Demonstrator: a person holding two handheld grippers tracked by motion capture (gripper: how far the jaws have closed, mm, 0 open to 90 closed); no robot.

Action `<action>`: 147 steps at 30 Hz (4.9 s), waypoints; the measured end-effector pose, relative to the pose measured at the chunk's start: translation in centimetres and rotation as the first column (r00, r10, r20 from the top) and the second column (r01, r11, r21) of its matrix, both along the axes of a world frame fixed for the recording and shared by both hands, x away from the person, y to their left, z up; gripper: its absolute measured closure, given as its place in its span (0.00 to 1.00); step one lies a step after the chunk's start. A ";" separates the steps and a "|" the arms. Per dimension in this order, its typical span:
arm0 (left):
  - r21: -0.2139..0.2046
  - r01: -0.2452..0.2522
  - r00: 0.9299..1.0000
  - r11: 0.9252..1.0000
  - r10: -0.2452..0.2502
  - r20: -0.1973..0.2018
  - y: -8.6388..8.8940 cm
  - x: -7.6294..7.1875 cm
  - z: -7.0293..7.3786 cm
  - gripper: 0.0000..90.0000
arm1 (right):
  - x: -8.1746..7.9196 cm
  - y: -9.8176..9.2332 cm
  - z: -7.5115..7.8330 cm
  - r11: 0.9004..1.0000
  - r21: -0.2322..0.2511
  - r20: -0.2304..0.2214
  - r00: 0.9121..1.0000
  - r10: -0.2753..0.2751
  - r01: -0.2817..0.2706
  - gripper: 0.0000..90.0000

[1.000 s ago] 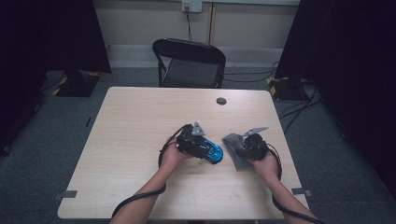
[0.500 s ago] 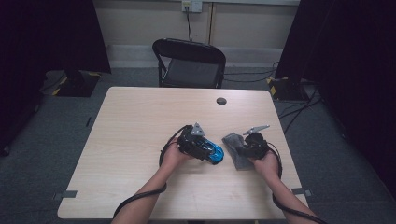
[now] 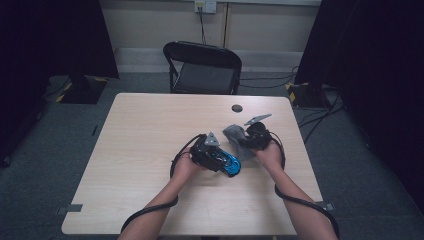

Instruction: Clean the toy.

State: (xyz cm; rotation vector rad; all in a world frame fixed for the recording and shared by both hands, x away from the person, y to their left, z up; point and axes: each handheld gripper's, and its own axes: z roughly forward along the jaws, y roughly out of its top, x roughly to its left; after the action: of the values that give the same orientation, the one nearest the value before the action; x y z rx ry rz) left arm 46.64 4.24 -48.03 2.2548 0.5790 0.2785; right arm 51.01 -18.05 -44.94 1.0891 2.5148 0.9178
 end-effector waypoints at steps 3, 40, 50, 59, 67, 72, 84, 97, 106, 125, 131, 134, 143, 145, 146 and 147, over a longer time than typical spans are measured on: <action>-0.005 0.006 1.000 1.000 -0.006 0.002 0.0 -0.1 0.0 0.16 | 1.0 1.6 -0.6 0.999 -0.009 -0.003 0.999 0.033 -0.033 0.87; -0.040 -0.020 1.000 0.999 0.019 -0.024 0.1 0.1 0.0 0.17 | 1.0 3.7 -2.2 0.960 -0.064 -0.063 0.961 0.270 -0.274 0.87; -0.029 -0.026 0.999 0.999 0.025 -0.033 0.0 0.1 0.1 0.17 | 0.1 2.0 -2.2 0.964 -0.045 -0.060 0.963 0.261 -0.264 0.87; -0.016 -0.017 0.999 1.000 0.016 -0.037 -0.4 0.0 0.2 0.18 | -1.2 0.1 -2.3 0.967 -0.034 -0.049 0.967 0.251 -0.253 0.87; -0.009 -0.011 0.999 1.000 0.010 -0.038 -0.6 -0.1 0.3 0.18 | -2.3 -1.2 -2.3 0.968 -0.031 -0.038 0.968 0.246 -0.248 0.87; -0.009 -0.012 0.999 1.000 0.012 -0.038 -0.6 -0.1 0.3 0.18 | -2.9 -1.9 -2.3 0.968 -0.039 -0.037 0.968 0.247 -0.248 0.87; -0.009 -0.014 0.999 1.000 0.013 -0.038 -0.6 -0.1 0.3 0.18 | -4.3 -3.1 -2.2 0.966 -0.059 -0.028 0.967 0.251 -0.253 0.87; -0.001 -0.008 0.999 1.000 0.008 -0.034 -0.6 -0.2 0.3 0.18 | -6.5 -4.9 -2.2 0.965 -0.060 -0.016 0.967 0.255 -0.255 0.87; 0.014 -0.008 1.000 1.000 0.008 -0.027 -0.7 -0.2 0.4 0.18 | -8.1 -5.9 -2.0 0.962 -0.044 -0.038 0.963 0.266 -0.268 0.87; 0.012 -0.007 1.000 1.000 0.007 -0.019 -0.7 -0.4 0.3 0.18 | -6.6 -6.3 1.6 0.979 -0.004 0.045 0.978 0.202 -0.202 0.87; 0.010 -0.006 1.000 1.000 0.007 -0.016 -0.7 -0.4 0.3 0.18 | -3.3 -5.0 1.6 0.990 -0.009 0.054 0.988 0.144 -0.143 0.87; 0.012 -0.002 1.000 1.000 0.002 -0.011 -0.7 -0.4 0.2 0.18 | -2.1 -4.3 1.5 0.992 -0.018 0.056 0.990 0.128 -0.127 0.87; 0.012 -0.006 1.000 1.000 0.006 -0.003 -0.9 -0.7 0.2 0.17 | 0.2 -2.6 0.9 0.994 -0.028 0.053 0.993 0.110 -0.108 0.87; 0.013 -0.006 1.000 1.000 0.006 -0.004 -0.9 -0.7 0.2 0.17 | 0.5 -2.3 0.8 0.994 -0.026 0.054 0.993 0.105 -0.103 0.87; 0.012 -0.006 1.000 1.000 0.006 -0.004 -0.9 -0.7 0.2 0.17 | 0.7 -2.1 0.7 0.994 -0.022 0.056 0.993 0.105 -0.104 0.87; 0.012 -0.005 1.000 1.000 0.005 -0.004 -0.9 -0.7 0.2 0.17 | 0.9 -1.9 0.6 0.994 -0.023 0.057 0.993 0.104 -0.103 0.87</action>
State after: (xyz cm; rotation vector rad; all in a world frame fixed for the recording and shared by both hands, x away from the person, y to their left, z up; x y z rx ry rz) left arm 45.98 3.34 -47.86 2.2657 0.5864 0.2810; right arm 51.86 -19.94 -44.29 0.9202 2.5473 0.9347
